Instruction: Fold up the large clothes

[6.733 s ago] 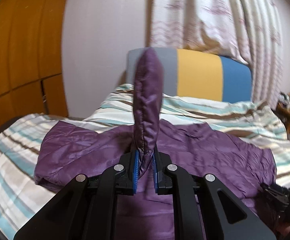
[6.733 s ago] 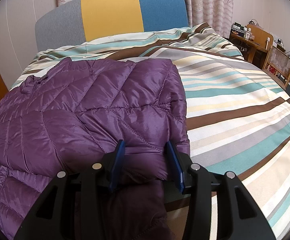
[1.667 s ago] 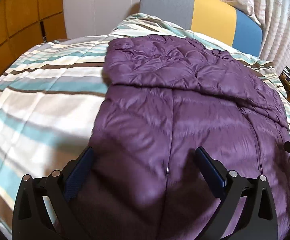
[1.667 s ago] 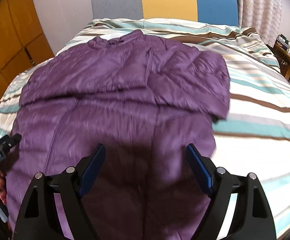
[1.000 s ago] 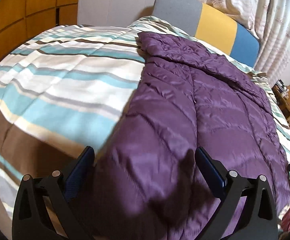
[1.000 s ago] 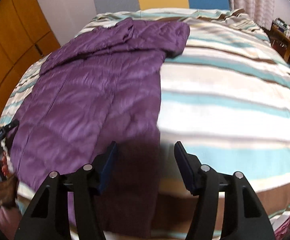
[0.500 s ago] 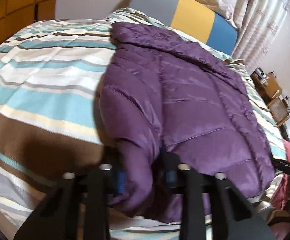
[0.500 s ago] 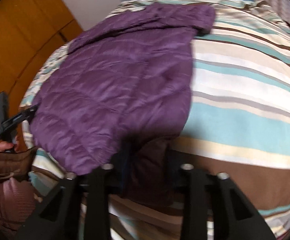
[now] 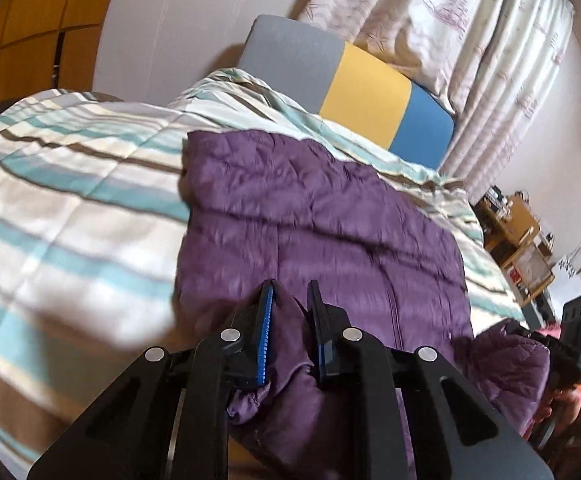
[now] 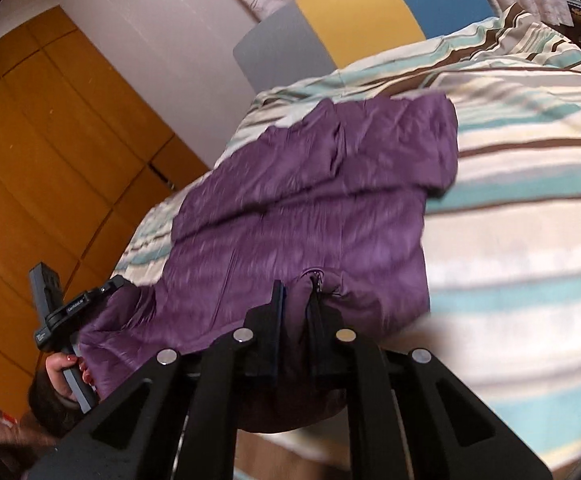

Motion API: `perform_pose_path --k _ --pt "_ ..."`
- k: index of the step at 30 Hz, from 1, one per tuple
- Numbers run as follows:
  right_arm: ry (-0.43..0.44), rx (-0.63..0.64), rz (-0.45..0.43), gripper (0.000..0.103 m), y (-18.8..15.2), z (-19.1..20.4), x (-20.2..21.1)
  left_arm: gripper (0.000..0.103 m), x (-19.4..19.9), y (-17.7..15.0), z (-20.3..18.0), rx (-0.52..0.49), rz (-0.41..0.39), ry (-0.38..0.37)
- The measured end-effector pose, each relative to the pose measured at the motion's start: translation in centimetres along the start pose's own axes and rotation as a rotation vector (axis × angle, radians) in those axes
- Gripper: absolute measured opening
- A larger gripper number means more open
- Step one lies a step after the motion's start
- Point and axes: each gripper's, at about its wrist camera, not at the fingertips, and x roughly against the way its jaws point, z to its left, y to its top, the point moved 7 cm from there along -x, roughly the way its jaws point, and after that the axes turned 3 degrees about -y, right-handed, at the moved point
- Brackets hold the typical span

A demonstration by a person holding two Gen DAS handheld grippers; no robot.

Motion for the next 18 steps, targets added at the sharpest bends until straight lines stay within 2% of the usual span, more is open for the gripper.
perform_pose_path --k 6,13,14,16,17,18 --pt "-0.019 -0.072 -0.021 0.009 4.0 -1.5 -3.6 0.017 -4.0 4.6 2.4 0.054 -0.011 0.044" --pt "-0.060 -0.187 -0.020 0.008 6.6 -5.2 -8.0 0.017 -7.8 6.7 5.3 0.182 -0.013 0.058" --pt "-0.069 -0.209 -0.017 0.008 6.8 -5.9 -8.9 0.022 -8.0 7.1 5.9 0.217 -0.022 0.055" --pt "-0.083 -0.233 -0.021 0.007 7.1 -6.7 -9.7 0.055 -8.1 7.7 7.3 0.287 -0.036 0.050" --pt "-0.092 -0.245 -0.028 0.007 7.3 -7.0 -10.2 0.080 -7.9 7.9 7.9 0.319 -0.056 0.064" --pt "-0.101 -0.261 -0.041 0.007 7.5 -7.5 -10.4 0.085 -7.1 8.3 8.8 0.353 -0.102 0.085"
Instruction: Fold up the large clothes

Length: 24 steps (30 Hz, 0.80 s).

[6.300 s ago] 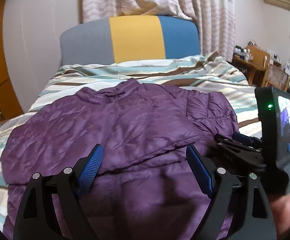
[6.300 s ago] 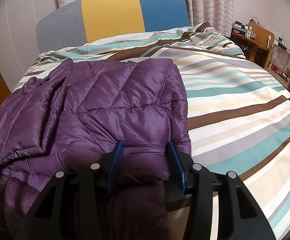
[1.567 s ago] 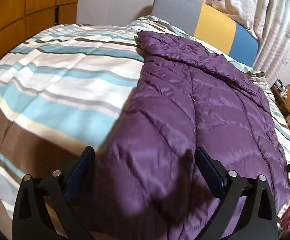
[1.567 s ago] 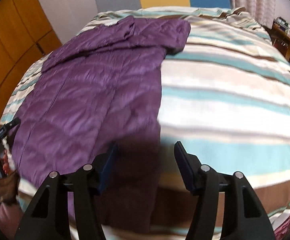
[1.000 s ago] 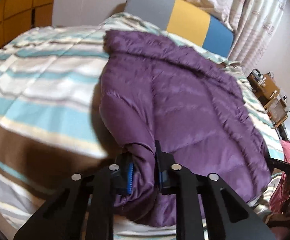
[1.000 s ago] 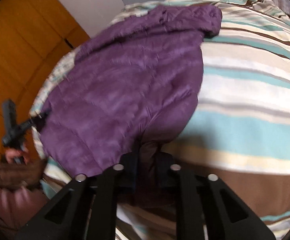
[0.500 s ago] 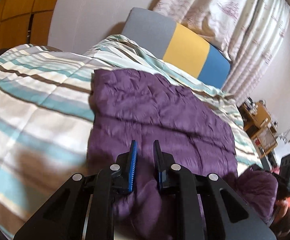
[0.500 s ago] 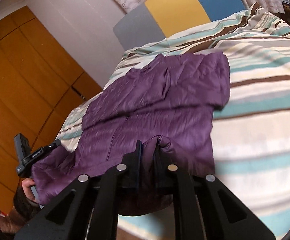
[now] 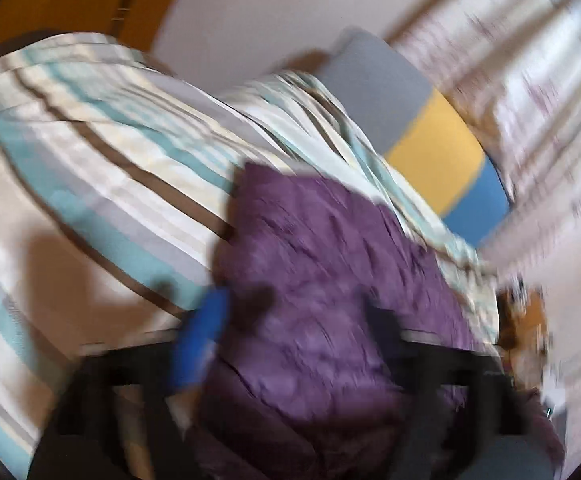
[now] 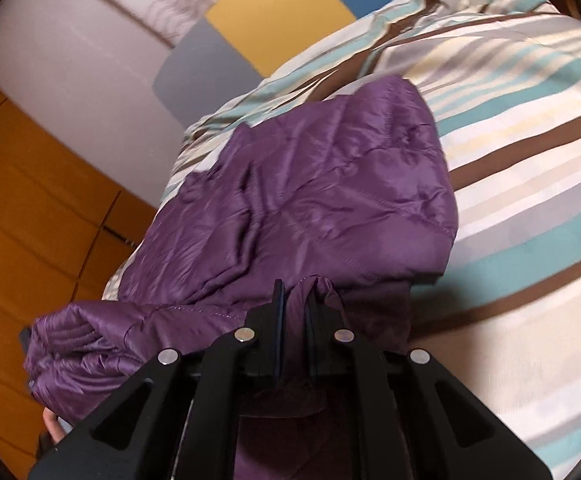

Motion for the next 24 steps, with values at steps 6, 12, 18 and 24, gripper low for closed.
perform_pose_path --k 6,12,18,24 --pt "-0.018 -0.074 -0.073 0.008 1.3 -1.6 -0.3 0.092 1.8 0.7 1.8 0.013 -0.071 0.014" --pt "0.024 -0.100 -0.207 0.087 1.6 -2.2 2.4 0.100 2.3 -2.8 1.7 -0.043 -0.031 -0.082" --pt "0.006 -0.065 -0.109 0.094 -0.9 -3.0 2.9 0.100 -0.5 -7.2 1.3 -0.102 0.106 -0.062" --pt "-0.066 0.137 0.016 0.059 -4.0 -0.6 0.8 0.074 -1.4 -7.9 -0.2 -0.220 0.157 0.034"
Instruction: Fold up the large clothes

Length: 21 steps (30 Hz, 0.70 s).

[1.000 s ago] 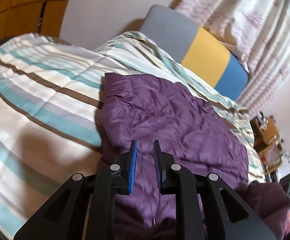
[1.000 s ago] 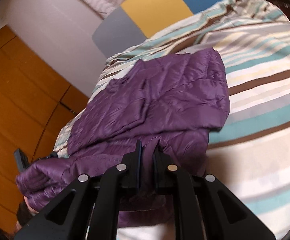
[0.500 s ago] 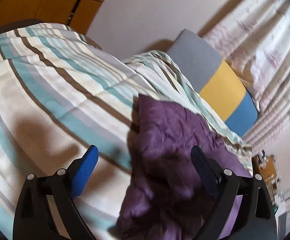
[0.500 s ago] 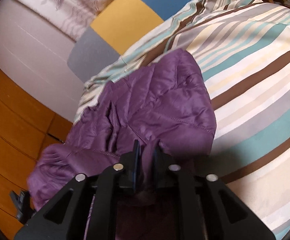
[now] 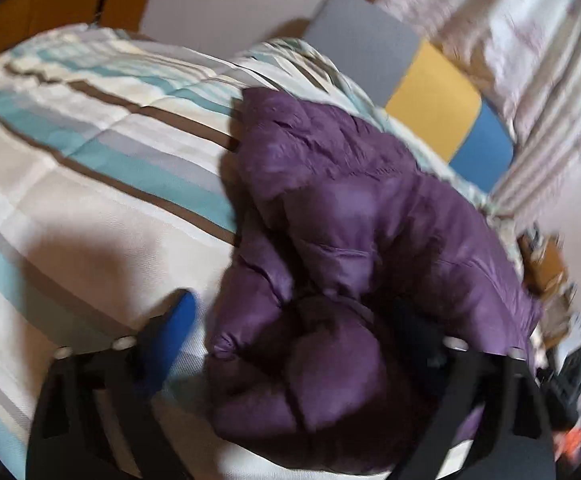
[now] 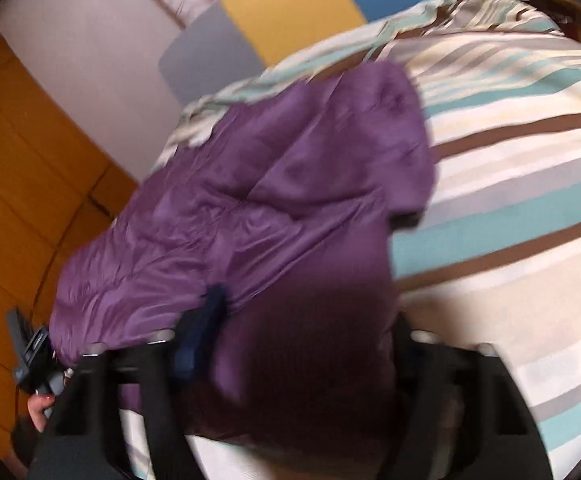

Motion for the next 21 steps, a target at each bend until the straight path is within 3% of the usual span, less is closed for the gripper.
perform_pose_path --k 1,3,6,21 --pt "0.007 0.001 0.003 0.050 -0.2 0.1 0.0 0.068 0.0 -0.2 -0.2 -0.015 0.012 -0.004" --pt "0.033 0.004 0.024 0.043 -0.6 0.4 0.3 0.053 0.3 -0.9 -0.8 -0.034 0.051 -0.027" --pt "0.053 0.025 0.044 0.035 -1.6 0.6 1.2 0.044 1.0 -2.4 -1.0 -0.039 0.083 -0.050" --pt "0.094 0.080 0.123 0.034 -8.3 0.1 8.9 0.044 8.7 -11.9 -2.0 -0.114 0.141 -0.129"
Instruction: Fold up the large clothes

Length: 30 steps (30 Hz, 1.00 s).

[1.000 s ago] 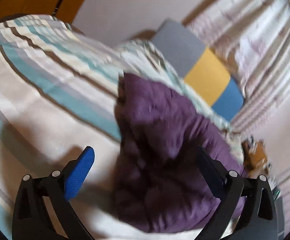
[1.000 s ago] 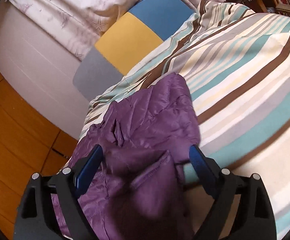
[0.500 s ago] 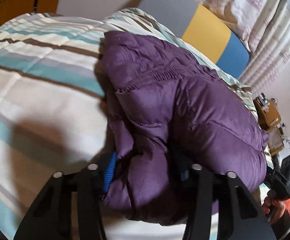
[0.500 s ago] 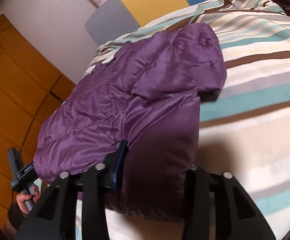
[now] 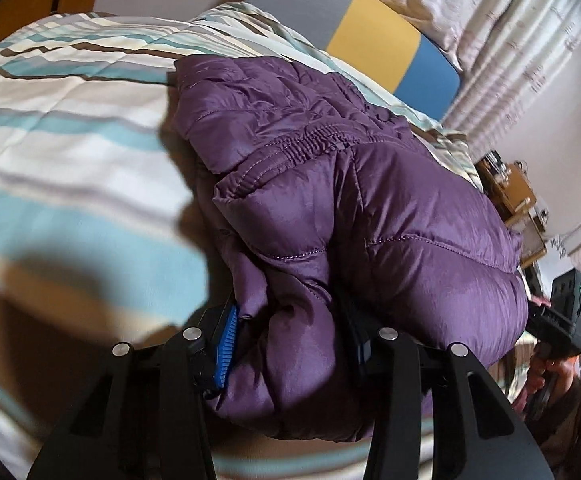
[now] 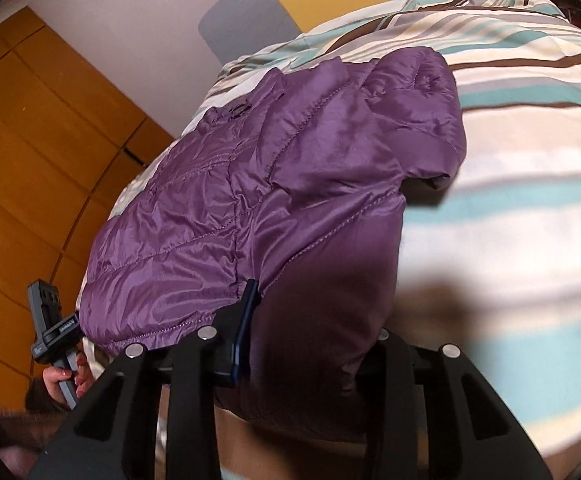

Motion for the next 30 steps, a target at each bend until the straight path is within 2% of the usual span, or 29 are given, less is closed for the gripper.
perform_pose_path --k 3,4,6,9,11,15,16,17,18,21,25,30 --pt "-0.017 0.041 0.014 0.034 -1.0 0.6 1.1 0.044 1.1 -1.3 -0.4 -0.027 0.015 -0.013" --pt "-0.025 0.049 0.015 0.037 -1.0 0.6 1.3 0.046 1.4 -1.5 -0.4 -0.036 0.019 -0.012" --pt "-0.044 0.051 -0.001 0.043 -0.5 0.3 1.8 0.062 2.1 -0.9 0.1 -0.034 0.015 0.014" --pt "-0.063 0.038 -0.058 0.050 1.7 -0.4 2.1 0.075 3.6 0.9 0.8 0.011 -0.060 -0.009" --pt "-0.063 0.039 -0.068 0.052 2.3 0.0 1.9 0.077 3.6 2.2 0.9 0.031 -0.088 -0.029" --pt "-0.062 0.018 -0.069 0.054 3.3 -0.4 0.3 0.077 1.1 4.0 0.5 0.016 -0.071 -0.043" --pt "-0.069 0.014 -0.069 0.051 3.4 -0.4 -0.1 0.075 0.1 4.2 0.7 0.041 -0.051 -0.049" --pt "-0.079 0.015 -0.071 0.047 3.4 -0.2 -0.3 0.059 0.0 3.9 0.5 0.058 -0.045 -0.057" --pt "-0.091 0.023 -0.075 0.038 3.4 0.0 -0.2 0.036 0.0 3.8 0.4 0.069 -0.047 -0.070" --pt "-0.111 0.082 -0.088 0.022 3.3 1.7 0.9 0.015 1.2 3.9 -0.1 0.069 -0.055 -0.077" --pt "-0.105 0.127 -0.108 0.012 3.4 3.1 3.9 0.011 4.4 5.2 -1.7 0.012 -0.125 -0.069" --pt "-0.072 0.209 -0.188 0.009 5.1 6.4 6.7 0.011 7.7 7.8 -4.7 -0.067 -0.233 -0.088"
